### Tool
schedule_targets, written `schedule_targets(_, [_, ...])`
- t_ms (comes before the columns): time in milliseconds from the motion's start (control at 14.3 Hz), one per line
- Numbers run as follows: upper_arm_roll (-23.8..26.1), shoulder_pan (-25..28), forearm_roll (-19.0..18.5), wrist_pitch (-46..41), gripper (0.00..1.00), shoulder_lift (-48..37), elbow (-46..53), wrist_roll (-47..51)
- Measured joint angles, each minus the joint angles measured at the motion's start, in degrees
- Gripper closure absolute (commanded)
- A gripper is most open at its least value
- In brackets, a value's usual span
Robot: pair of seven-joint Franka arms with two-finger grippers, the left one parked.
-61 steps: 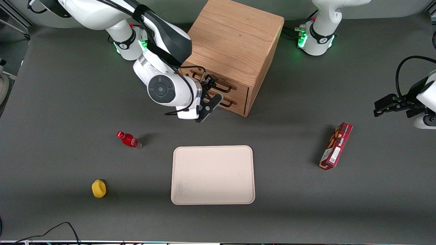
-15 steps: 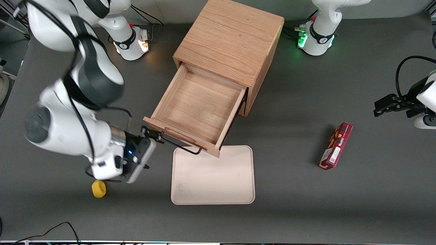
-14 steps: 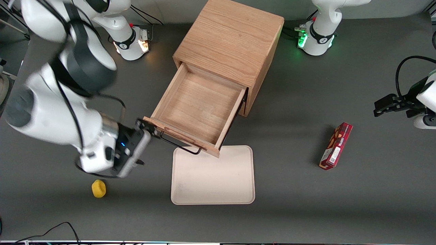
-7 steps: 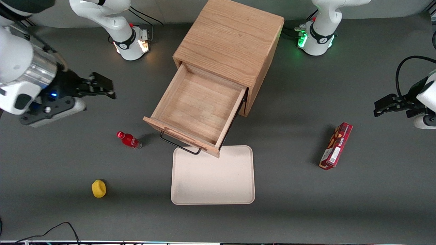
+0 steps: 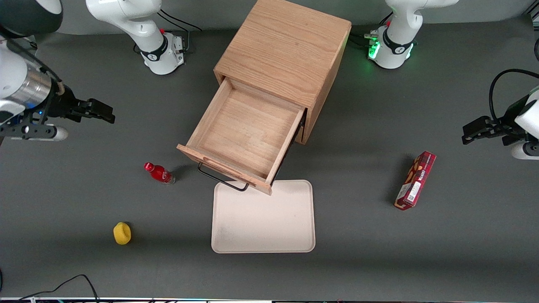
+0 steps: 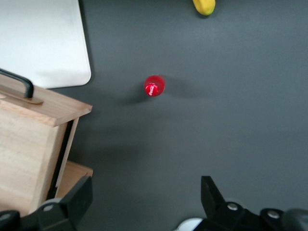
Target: Open upper drawer
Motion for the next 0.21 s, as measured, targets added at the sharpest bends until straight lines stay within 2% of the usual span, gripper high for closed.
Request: schedule_targets(209, [-1.0, 0.0, -0.3, 7.3, 0.0, -10.2, -15.8, 2.8])
